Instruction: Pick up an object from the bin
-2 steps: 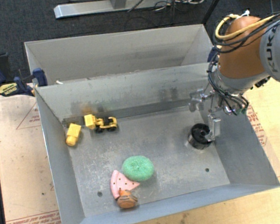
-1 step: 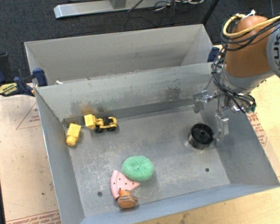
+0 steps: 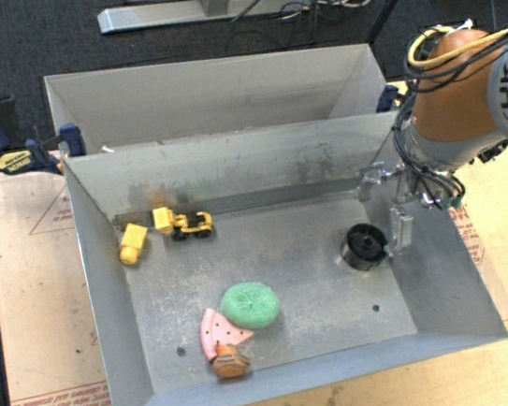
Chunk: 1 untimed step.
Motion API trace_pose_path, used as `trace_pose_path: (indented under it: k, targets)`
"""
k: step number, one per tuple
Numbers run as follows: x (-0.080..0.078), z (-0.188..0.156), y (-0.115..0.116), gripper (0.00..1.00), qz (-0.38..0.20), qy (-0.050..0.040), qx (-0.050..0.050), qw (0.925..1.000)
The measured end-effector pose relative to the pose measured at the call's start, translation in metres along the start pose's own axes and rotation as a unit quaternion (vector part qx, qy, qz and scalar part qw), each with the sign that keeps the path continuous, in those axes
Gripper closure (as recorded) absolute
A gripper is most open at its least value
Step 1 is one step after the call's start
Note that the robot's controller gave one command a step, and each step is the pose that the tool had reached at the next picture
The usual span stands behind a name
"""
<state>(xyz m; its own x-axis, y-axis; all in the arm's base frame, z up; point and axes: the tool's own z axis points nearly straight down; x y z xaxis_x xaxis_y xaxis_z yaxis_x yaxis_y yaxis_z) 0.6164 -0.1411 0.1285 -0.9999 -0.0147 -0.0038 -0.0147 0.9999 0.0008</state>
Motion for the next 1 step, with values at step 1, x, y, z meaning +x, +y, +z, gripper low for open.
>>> trace_pose_path:
  k: [1]
  targets:
    - [0.0027, 0.0608, 0.0015, 0.00, 0.006, 0.0028, 0.000, 1.0000]
